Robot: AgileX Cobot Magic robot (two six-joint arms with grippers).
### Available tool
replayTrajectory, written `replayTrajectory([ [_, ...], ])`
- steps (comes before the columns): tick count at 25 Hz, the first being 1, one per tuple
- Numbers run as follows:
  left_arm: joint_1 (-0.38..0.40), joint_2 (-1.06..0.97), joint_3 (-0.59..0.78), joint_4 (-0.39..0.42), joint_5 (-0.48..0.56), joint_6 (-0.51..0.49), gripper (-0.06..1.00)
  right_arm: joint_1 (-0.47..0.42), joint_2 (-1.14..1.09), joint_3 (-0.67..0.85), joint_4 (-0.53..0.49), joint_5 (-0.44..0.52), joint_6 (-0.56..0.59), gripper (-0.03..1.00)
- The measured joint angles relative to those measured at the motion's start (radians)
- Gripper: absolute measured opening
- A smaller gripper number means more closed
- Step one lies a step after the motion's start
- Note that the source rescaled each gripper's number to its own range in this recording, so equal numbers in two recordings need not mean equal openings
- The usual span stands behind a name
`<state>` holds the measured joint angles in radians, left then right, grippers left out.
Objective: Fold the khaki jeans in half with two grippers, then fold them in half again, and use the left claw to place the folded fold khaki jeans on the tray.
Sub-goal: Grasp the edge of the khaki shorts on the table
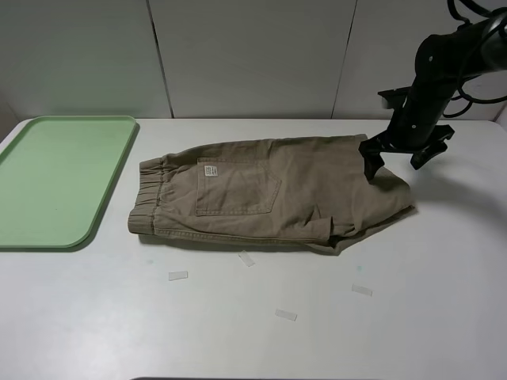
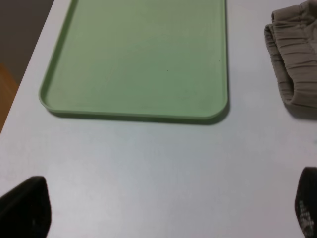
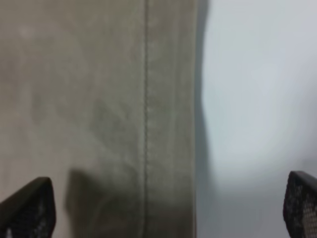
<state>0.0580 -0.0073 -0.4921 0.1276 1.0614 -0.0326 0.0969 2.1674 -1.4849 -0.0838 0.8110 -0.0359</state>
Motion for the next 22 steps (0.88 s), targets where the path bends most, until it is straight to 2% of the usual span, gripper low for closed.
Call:
replayTrajectory([
  [17,0.0,0.0,0.0,0.0,0.0,0.0,0.98,-0.002,0.088,-0.023,0.011,0.033,-0.037,1.0],
  [18,0.0,0.0,0.0,0.0,0.0,0.0,0.98,-0.002,0.088,-0.024,0.013,0.033,-0.037,0.98],
  [20,0.0,0.0,0.0,0.0,0.0,0.0,0.98,-0.002,0.09,-0.024,0.039,0.036,-0.037,0.79],
  [22,0.0,0.0,0.0,0.0,0.0,0.0,0.98,0.006,0.091,-0.024,0.07,0.044,-0.037,0.49],
])
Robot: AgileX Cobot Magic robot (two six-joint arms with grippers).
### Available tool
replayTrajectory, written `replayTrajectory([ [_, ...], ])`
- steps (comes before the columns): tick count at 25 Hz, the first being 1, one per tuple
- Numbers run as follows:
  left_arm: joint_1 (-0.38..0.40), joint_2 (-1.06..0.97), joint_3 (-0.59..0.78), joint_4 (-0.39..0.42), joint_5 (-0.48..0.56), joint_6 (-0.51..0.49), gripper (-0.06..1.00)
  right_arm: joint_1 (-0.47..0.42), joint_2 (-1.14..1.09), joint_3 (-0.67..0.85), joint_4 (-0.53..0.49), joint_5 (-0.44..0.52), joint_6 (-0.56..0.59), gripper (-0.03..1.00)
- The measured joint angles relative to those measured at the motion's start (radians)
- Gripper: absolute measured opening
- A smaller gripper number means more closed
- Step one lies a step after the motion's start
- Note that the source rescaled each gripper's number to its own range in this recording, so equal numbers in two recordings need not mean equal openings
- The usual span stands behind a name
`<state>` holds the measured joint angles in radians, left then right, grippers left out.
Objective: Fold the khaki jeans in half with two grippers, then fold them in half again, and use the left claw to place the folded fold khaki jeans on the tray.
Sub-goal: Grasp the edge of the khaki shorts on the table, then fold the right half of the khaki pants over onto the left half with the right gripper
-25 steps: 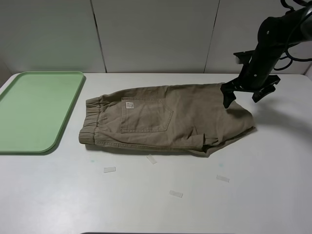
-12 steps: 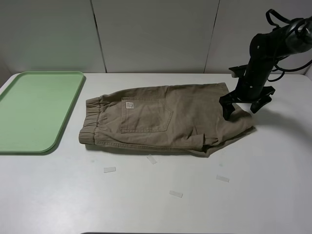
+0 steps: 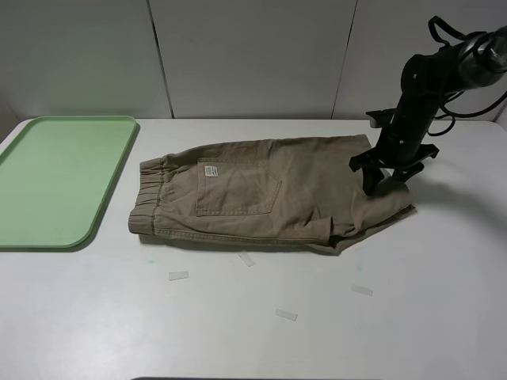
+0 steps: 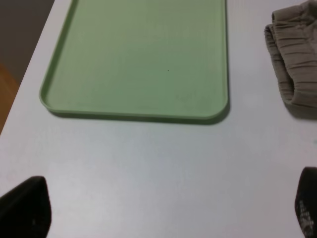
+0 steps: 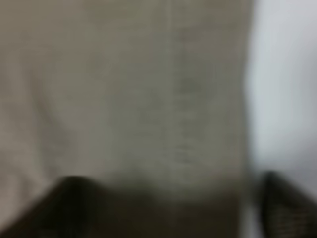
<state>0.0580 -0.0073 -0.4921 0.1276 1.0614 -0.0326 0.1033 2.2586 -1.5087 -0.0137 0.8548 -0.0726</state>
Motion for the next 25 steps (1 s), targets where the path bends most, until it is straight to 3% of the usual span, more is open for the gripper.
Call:
replayTrajectory([
  [2,0.0,0.0,0.0,0.0,0.0,0.0,0.98,0.007,0.0,0.0,0.014,0.003,0.0,0.18],
  [3,0.0,0.0,0.0,0.0,0.0,0.0,0.98,0.007,0.0,0.0,0.014,0.003,0.0,0.08],
  [4,0.0,0.0,0.0,0.0,0.0,0.0,0.98,0.007,0.0,0.0,0.014,0.003,0.0,0.05],
  [11,0.0,0.0,0.0,0.0,0.0,0.0,0.98,0.006,-0.017,0.002,-0.01,0.009,0.0,0.05],
  [25,0.0,0.0,0.0,0.0,0.0,0.0,0.98,-0.005,-0.339,0.019,-0.258,0.152,0.0,0.05],
])
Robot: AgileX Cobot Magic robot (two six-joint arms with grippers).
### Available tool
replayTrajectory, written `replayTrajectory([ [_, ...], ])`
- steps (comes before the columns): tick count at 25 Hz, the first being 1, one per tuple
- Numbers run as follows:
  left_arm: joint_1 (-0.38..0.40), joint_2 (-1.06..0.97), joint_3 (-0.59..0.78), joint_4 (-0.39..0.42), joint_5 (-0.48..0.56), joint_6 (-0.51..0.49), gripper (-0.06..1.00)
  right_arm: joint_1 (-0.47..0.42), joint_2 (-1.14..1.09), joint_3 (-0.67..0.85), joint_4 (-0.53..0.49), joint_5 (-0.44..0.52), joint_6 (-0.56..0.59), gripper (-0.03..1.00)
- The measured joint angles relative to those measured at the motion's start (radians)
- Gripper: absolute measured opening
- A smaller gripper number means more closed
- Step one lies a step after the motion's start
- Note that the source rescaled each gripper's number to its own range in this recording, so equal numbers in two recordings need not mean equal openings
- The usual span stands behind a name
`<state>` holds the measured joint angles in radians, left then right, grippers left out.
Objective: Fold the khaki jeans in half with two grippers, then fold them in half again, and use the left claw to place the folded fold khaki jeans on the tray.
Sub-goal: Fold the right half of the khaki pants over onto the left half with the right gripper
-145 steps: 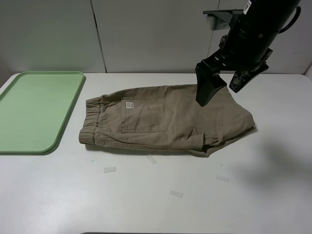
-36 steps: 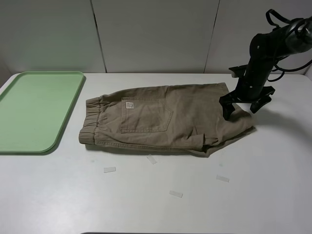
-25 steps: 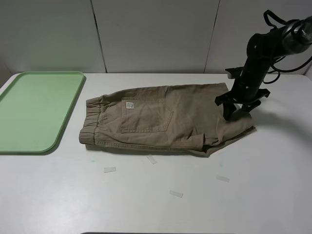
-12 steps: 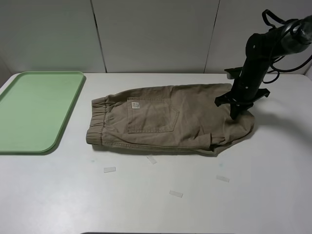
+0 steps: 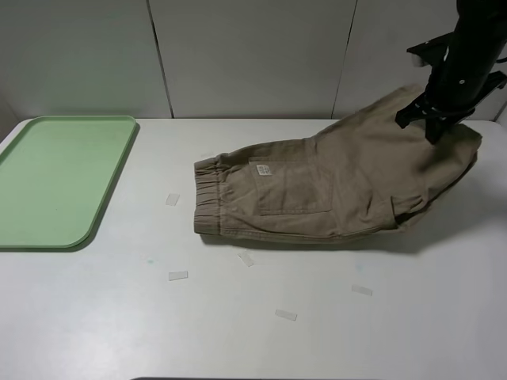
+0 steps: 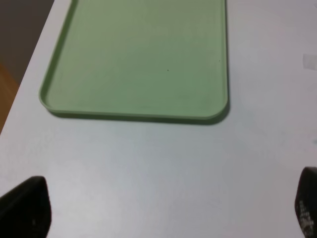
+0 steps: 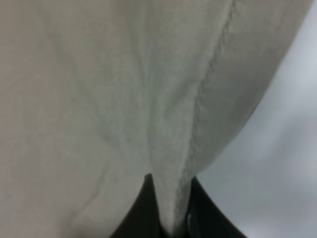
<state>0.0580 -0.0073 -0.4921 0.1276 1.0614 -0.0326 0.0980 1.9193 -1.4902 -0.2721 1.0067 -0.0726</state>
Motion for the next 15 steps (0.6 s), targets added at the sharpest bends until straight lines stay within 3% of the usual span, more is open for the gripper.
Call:
replayTrajectory([
  [7,0.0,0.0,0.0,0.0,0.0,0.0,0.98,0.0,-0.058,-0.055,-0.156,0.137,0.0,0.05],
  [10,0.0,0.0,0.0,0.0,0.0,0.0,0.98,0.0,-0.058,-0.149,-0.176,0.198,-0.001,0.05],
  [15,0.0,0.0,0.0,0.0,0.0,0.0,0.98,0.0,-0.063,-0.262,-0.152,0.206,-0.001,0.05],
])
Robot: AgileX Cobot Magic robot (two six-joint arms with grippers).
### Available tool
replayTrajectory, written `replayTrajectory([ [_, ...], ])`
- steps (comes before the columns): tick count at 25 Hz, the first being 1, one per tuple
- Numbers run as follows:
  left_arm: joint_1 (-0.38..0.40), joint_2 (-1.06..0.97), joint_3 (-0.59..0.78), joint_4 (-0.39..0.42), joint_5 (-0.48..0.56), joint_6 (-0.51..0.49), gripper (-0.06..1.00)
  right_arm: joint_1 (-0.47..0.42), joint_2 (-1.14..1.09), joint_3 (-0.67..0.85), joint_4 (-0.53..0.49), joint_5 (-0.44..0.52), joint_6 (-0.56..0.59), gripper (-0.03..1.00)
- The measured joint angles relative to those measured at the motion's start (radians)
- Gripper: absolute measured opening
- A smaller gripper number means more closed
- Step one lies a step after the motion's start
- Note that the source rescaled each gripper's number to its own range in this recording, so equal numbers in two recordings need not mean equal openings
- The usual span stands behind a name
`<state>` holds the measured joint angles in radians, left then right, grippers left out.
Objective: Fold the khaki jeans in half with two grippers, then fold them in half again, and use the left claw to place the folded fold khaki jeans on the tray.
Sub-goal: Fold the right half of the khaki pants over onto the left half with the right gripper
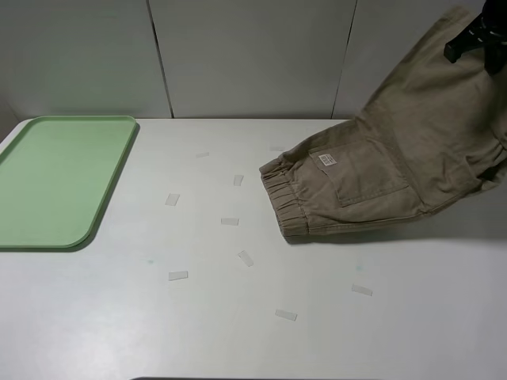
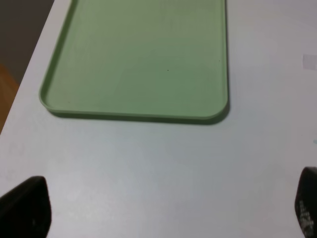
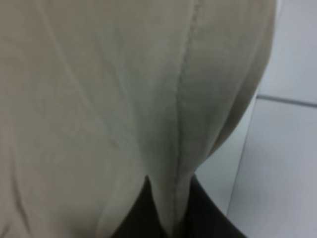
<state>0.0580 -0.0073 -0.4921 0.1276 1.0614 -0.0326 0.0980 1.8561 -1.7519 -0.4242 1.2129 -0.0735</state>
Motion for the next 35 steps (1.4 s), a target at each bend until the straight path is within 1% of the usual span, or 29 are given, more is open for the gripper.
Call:
replayTrajectory([
  [3,0.0,0.0,0.0,0.0,0.0,0.0,0.98,0.015,0.002,-0.006,0.089,0.007,0.0,0.05],
  [5,0.0,0.0,0.0,0.0,0.0,0.0,0.98,0.04,0.012,-0.006,0.15,0.013,0.0,0.05],
  [6,0.0,0.0,0.0,0.0,0.0,0.0,0.98,0.061,0.02,-0.006,0.162,0.016,0.0,0.05],
  [10,0.0,0.0,0.0,0.0,0.0,0.0,0.98,0.173,0.068,0.008,0.169,0.016,0.009,0.05],
  [16,0.0,0.0,0.0,0.0,0.0,0.0,0.98,0.354,0.165,0.01,0.178,0.015,0.096,0.05],
  [18,0.0,0.0,0.0,0.0,0.0,0.0,0.98,0.408,0.19,0.01,0.184,0.015,0.106,0.05],
  [22,0.0,0.0,0.0,0.0,0.0,0.0,0.98,0.482,0.22,0.01,0.191,0.015,0.113,0.05],
  [27,0.0,0.0,0.0,0.0,0.0,0.0,0.98,0.503,0.224,0.01,0.196,0.016,0.113,0.05],
  [28,0.0,0.0,0.0,0.0,-0.001,0.0,0.98,0.503,0.224,0.01,0.198,0.016,0.114,0.08],
  [29,0.0,0.0,0.0,0.0,-0.001,0.0,0.98,0.503,0.224,0.01,0.203,0.016,0.116,0.15],
  [30,0.0,0.0,0.0,0.0,-0.001,0.0,0.98,0.503,0.224,0.01,0.209,0.015,0.119,0.27],
  [32,0.0,0.0,0.0,0.0,-0.001,0.001,0.98,0.503,0.224,0.01,0.218,0.014,0.134,0.68],
  [33,0.0,0.0,0.0,0.0,-0.001,0.001,0.98,0.503,0.224,0.01,0.221,0.014,0.148,0.79],
  [34,0.0,0.0,0.0,0.0,-0.001,0.001,0.98,0.503,0.224,0.01,0.221,0.014,0.157,0.88],
  [35,0.0,0.0,0.0,0.0,-0.001,0.001,0.98,0.503,0.224,0.01,0.221,0.014,0.158,0.93],
])
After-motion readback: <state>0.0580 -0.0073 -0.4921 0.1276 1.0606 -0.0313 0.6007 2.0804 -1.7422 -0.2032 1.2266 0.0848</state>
